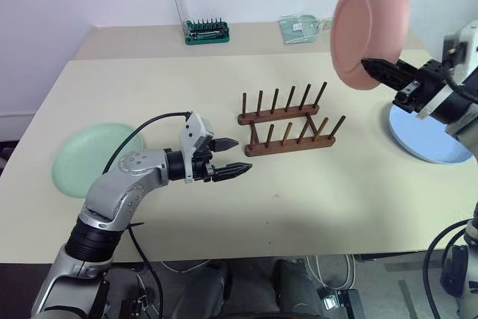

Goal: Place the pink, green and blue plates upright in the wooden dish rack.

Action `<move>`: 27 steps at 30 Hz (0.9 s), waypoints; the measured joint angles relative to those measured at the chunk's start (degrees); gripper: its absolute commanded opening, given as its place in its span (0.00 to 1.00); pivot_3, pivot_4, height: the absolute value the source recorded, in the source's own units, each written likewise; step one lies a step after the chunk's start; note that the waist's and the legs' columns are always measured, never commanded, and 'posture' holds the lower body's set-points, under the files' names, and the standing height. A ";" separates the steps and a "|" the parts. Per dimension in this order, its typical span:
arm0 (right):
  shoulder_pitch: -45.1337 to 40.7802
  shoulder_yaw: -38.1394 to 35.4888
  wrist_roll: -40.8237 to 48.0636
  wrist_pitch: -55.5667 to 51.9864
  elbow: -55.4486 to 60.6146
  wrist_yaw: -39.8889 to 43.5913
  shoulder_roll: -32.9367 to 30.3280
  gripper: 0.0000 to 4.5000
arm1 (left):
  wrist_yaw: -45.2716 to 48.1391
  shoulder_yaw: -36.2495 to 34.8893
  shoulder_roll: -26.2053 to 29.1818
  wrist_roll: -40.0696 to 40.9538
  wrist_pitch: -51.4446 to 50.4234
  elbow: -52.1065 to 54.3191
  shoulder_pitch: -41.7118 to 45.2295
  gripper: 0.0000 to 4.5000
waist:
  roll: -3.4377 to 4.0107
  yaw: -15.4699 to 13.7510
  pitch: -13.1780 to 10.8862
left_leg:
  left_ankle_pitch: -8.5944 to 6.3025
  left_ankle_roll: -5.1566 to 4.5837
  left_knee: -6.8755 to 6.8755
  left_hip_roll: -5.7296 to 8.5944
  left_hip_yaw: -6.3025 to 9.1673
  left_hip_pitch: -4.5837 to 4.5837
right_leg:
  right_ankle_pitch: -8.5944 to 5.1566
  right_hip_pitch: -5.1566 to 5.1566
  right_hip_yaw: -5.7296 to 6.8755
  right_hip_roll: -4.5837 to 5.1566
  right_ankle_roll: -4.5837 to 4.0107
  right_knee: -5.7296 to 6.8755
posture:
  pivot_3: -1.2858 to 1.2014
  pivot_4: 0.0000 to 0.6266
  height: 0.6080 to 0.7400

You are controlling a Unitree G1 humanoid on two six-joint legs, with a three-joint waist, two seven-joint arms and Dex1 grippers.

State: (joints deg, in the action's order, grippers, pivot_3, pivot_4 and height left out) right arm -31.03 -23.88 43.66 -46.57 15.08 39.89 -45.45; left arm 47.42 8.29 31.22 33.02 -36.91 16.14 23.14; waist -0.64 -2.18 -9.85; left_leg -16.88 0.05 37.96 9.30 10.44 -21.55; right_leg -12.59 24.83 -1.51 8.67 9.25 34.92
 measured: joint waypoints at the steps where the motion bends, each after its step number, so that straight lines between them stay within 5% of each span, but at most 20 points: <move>1: 0.12 0.04 0.53 -0.46 0.27 -0.05 0.00 0.00 | 0.04 0.00 0.00 -0.01 0.00 0.00 0.00 0.81 | 0.00 -0.02 0.00 | 0.00 0.00 0.00 0.00 -0.01 0.00 | 0.00 -0.01 0.00 0.00 0.00 0.00 | 0.52 0.24 1.00; 14: 5.83 3.73 0.03 -1.73 -4.42 -0.21 1.43 0.00 | 0.07 -0.01 -0.01 -0.42 0.00 -0.07 -0.27 0.81 | 0.01 -0.03 0.00 | -0.01 -0.02 0.00 0.00 -0.03 0.00 | 0.00 0.00 0.00 0.00 0.00 0.00 | 0.52 0.24 1.00; 22: 4.19 6.44 -5.19 3.70 -8.07 0.19 1.49 0.80 | -0.28 -0.10 -0.02 -0.94 -0.31 -0.06 -0.46 0.88 | 0.02 0.04 -0.01 | -0.01 -0.02 0.01 0.00 -0.05 0.01 | 0.00 0.01 0.00 0.00 0.00 0.01 | 0.52 0.24 1.00; 24: 2.98 6.91 -8.90 7.69 -8.23 -1.11 1.24 0.81 | -0.92 -0.33 -0.25 -0.86 -0.59 -0.06 -0.49 0.99 | 0.01 0.00 -0.01 | -0.01 -0.01 0.00 0.00 -0.04 0.01 | 0.00 0.02 0.00 0.00 0.00 0.02 | 0.52 0.24 1.00; 27: 0.57 7.87 -16.82 15.44 -10.60 -3.75 -1.31 0.81 | -4.41 -3.59 -1.94 0.16 -2.18 -0.06 -0.96 0.99 | 0.01 -0.06 -0.01 | -0.01 -0.01 0.01 0.01 -0.07 0.00 | 0.00 0.04 0.00 0.01 0.01 0.02 | 0.52 0.24 1.00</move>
State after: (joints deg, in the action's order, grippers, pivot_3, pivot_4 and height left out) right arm -30.47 -16.01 26.84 -31.13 4.47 36.14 -46.76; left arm 43.01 4.69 29.28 33.18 -39.09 16.08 22.18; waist -0.63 -2.24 -9.86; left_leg -16.89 0.03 37.97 9.31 10.36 -21.55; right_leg -12.59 24.87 -1.51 8.68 9.26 34.95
